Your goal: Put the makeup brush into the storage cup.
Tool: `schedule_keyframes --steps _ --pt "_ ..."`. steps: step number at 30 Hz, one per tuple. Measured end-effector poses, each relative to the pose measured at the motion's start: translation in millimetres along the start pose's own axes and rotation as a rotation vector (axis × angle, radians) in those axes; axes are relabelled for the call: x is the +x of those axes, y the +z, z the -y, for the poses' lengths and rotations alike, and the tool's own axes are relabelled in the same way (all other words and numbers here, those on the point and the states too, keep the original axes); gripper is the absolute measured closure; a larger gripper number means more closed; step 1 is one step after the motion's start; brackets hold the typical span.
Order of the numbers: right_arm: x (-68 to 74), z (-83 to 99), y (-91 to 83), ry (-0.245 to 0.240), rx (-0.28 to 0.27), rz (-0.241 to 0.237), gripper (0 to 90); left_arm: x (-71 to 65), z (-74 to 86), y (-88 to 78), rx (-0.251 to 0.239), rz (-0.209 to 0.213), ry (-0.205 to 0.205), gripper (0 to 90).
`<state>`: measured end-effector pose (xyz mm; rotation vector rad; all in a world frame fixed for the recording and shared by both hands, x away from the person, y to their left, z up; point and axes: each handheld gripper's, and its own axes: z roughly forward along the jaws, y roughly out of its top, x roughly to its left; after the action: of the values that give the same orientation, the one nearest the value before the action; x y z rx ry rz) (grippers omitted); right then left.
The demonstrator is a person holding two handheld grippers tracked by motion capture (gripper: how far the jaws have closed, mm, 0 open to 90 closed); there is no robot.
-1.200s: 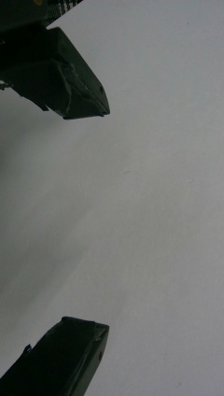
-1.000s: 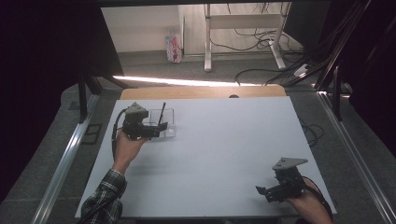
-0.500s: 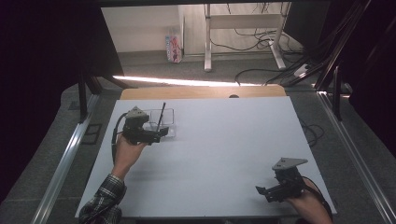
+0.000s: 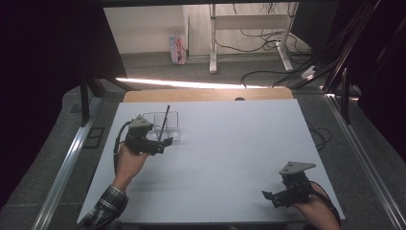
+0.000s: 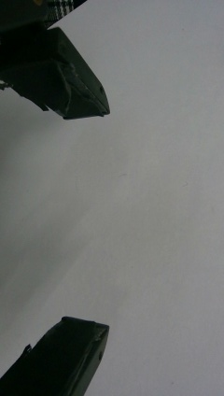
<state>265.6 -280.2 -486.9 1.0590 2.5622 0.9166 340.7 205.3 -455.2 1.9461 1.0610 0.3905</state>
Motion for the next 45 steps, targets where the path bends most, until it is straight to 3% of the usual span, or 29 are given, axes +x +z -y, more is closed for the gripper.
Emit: schedule_keyframes --steps 9,21,45 --pt "-0.1 -0.3 -0.3 -0.009 -0.009 -0.003 0.0 -8.8 6.4 -6.1 -0.005 0.006 -0.002 0.0" --pt "0.4 -0.5 -0.4 -0.014 -0.01 0.001 0.0 -20.4 20.3 -12.9 0.016 0.003 0.042 0.0" --pt "-0.6 -0.4 -1.8 -0.013 -0.022 0.004 0.0 -36.2 40.9 -36.2 0.002 0.008 0.055 0.0"
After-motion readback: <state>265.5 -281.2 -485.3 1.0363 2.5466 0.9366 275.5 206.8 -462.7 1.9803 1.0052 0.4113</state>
